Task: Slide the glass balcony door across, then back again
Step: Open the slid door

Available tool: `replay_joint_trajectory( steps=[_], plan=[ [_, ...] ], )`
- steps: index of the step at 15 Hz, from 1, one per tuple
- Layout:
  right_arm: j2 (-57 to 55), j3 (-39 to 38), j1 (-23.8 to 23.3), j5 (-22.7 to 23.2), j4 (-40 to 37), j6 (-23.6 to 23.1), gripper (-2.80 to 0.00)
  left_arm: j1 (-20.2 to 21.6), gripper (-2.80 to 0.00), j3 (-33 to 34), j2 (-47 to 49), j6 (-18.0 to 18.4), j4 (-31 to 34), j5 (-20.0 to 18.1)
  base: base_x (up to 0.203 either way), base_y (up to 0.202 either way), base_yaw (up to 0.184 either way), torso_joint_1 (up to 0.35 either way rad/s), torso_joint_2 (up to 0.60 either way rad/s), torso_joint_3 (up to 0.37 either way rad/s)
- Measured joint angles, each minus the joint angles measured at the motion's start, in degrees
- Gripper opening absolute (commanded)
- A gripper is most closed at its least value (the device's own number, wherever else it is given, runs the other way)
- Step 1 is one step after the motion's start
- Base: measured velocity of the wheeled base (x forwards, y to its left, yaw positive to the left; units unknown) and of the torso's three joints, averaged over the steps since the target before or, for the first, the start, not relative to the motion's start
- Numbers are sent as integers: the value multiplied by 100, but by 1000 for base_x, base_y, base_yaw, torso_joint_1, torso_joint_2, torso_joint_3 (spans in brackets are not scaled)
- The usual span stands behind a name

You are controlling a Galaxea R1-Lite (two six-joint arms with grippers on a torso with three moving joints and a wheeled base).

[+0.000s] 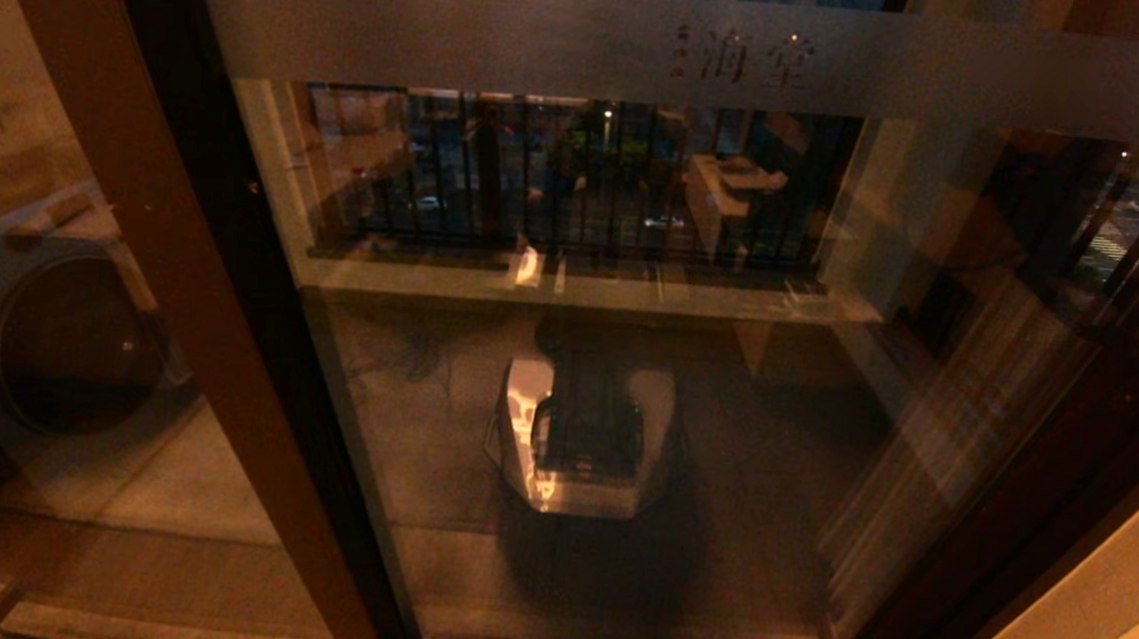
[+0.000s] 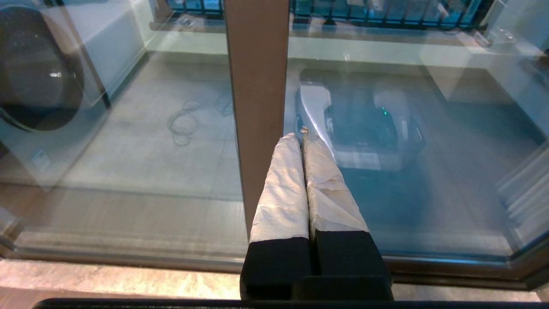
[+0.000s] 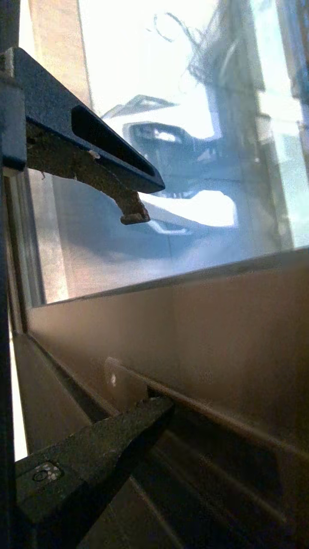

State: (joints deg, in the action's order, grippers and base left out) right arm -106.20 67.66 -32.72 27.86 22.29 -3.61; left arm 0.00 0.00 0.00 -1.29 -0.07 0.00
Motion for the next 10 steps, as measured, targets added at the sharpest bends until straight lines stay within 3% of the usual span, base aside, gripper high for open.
replay_joint_trajectory(
  steps=[10],
  plan=[
    [197, -441, 251, 169, 203, 39, 0, -2, -280, 0, 0, 0, 5, -1, 0, 0, 0, 0, 0, 0]
  ],
)
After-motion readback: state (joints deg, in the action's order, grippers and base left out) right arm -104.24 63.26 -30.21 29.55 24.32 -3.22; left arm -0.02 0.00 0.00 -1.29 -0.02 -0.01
